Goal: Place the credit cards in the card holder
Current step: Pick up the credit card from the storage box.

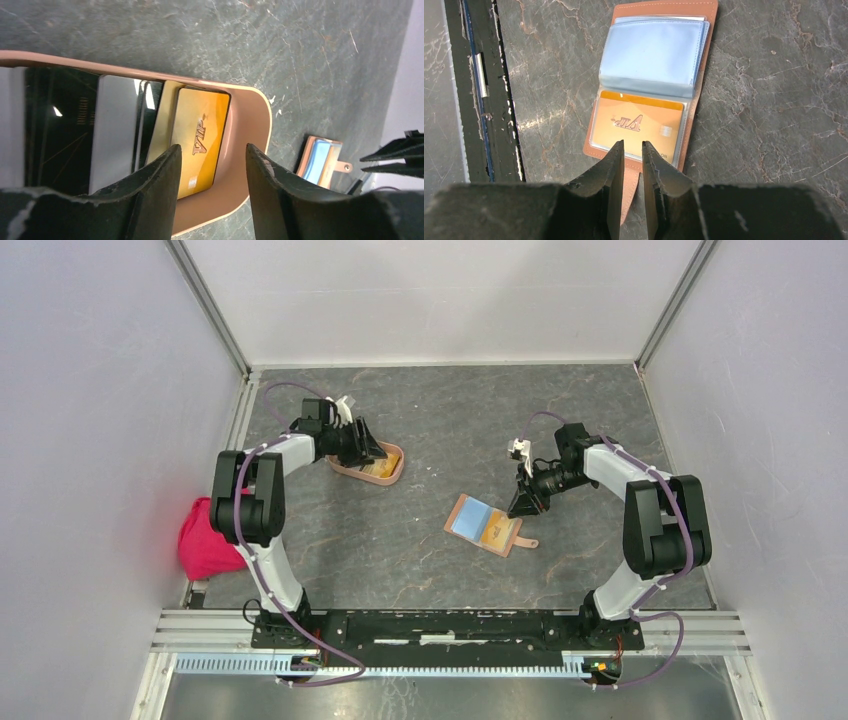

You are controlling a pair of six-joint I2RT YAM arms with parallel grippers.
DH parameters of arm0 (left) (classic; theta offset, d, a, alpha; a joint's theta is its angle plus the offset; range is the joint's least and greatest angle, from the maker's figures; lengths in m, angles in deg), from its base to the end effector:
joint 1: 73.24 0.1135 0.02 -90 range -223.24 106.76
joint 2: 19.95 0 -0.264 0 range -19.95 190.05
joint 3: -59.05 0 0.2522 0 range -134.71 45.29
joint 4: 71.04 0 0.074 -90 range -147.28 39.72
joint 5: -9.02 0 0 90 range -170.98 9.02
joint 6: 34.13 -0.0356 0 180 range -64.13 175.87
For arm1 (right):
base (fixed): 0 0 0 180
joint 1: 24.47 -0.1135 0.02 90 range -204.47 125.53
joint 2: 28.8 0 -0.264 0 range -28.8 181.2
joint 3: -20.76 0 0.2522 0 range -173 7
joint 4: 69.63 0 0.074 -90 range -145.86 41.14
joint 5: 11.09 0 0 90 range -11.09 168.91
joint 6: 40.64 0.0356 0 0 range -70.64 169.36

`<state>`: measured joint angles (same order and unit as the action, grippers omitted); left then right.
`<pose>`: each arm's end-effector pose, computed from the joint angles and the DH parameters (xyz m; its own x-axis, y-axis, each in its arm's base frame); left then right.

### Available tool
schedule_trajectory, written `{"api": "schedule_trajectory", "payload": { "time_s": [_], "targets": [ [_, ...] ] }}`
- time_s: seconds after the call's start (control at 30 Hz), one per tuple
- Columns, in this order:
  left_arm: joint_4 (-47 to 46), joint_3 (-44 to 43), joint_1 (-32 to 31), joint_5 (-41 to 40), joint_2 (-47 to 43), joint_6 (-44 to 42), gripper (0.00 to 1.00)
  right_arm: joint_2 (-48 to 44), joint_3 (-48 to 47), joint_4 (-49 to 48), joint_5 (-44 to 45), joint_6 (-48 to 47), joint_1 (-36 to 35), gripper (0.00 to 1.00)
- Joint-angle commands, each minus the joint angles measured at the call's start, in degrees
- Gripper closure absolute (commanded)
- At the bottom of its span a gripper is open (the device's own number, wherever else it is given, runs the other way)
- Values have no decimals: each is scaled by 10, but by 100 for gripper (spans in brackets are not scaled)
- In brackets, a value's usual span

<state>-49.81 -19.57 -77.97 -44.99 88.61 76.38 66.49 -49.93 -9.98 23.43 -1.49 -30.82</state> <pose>0.3840 -0.0528 0.1578 -0.8792 -0.2117 -0.4269 0.1344 0.7493 -0.6484 0.2781 0.0605 0.1777 -0.5121 -0.4992 -0.6990 -0.8582 0.2645 0.4399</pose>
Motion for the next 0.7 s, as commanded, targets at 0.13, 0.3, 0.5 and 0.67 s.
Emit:
{"api": "schedule_trajectory", "payload": {
  "time_s": [0.13,0.3,0.5,0.67],
  "targets": [
    [39,-25,-1,-54,-10,-17,42,-21,-15,5,-16,-14,1,75],
    [47,-28,-2,-53,-8,-25,42,-21,-15,6,-15,-14,0,75],
    [27,-26,-5,12,4,-18,45,-23,-15,6,-15,-15,1,75],
    [6,-20,-5,45,4,-5,48,-24,-14,6,-15,-15,1,75]
  ]
}}
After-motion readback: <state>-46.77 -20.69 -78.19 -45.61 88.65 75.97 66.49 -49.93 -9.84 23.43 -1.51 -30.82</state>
